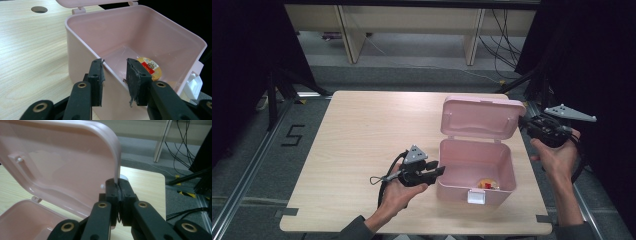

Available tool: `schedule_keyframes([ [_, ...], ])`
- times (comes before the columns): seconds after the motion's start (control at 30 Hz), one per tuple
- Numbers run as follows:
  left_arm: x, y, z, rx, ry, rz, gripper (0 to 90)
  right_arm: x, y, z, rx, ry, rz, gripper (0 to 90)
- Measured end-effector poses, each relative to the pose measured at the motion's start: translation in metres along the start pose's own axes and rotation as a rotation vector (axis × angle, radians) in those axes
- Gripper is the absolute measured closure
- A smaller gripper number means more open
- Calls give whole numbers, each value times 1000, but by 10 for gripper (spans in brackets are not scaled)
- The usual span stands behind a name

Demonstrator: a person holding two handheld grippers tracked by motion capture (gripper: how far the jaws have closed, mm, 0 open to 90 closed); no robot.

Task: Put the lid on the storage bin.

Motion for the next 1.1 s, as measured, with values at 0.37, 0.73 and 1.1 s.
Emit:
schedule_keyframes([
  [0.37, 0, 0, 0, -6, -2, -3, 660, -14, -10, -18, -15, 29, -30, 873],
  [0.73, -1, 2, 0, -7, -1, 1, 647, -9, -6, -11, 12, 4, -60, 875],
  [1.1, -1, 3, -1, -25, -5, -11, 622, -27, -10, -29, 60, 1, -22, 856],
])
Point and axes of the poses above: each handheld gripper's, and its own axes: z roughly forward along the jaws, x roughly out of its top, y roughly to its right, the point moved 2 cm from there along z, roughly forward along the jaws, and after that the axes turned 2 degrees about -y, right-handed, at the moved point
